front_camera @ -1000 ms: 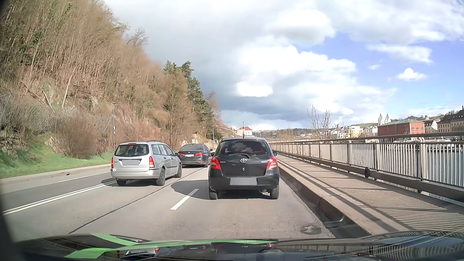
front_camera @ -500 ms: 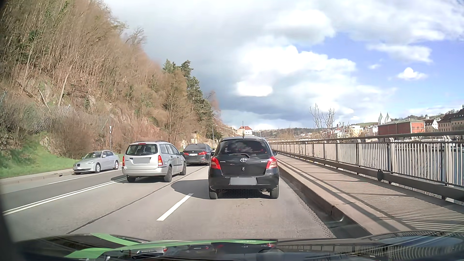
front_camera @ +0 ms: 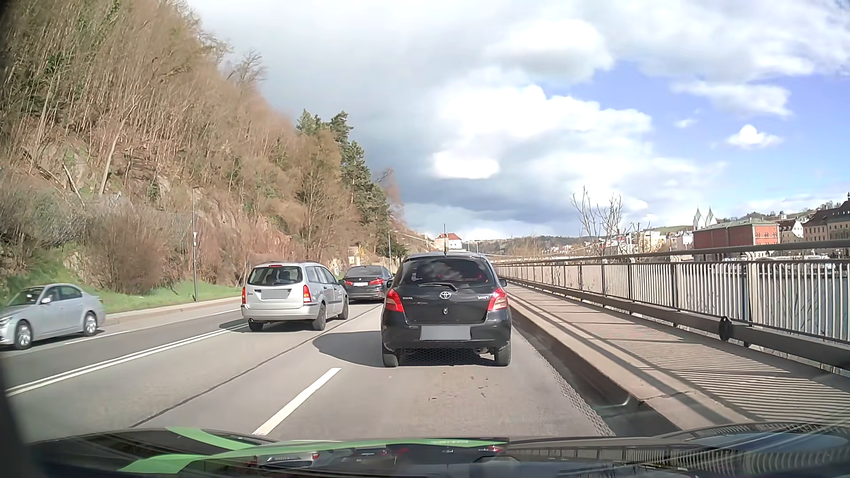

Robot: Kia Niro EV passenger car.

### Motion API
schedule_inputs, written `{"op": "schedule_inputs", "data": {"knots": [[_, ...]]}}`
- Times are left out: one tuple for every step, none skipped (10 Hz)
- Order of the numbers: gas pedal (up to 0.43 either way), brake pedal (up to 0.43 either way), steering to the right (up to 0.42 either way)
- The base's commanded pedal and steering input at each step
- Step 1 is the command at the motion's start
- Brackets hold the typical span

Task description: Follow the waypoints while adhering to traffic rules and regulations

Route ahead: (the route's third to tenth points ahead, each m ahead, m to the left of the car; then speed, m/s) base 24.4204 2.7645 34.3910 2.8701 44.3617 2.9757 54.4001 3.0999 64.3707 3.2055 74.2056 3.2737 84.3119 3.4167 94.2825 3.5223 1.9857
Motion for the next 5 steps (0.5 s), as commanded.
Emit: {"op": "schedule_inputs", "data": {"knots": [[0.0,0.0,-0.002],[0.0,0.0,-0.002],[0.0,0.0,-0.002],[0.0,0.0,-0.002],[0.0,0.0,-0.002]]}}
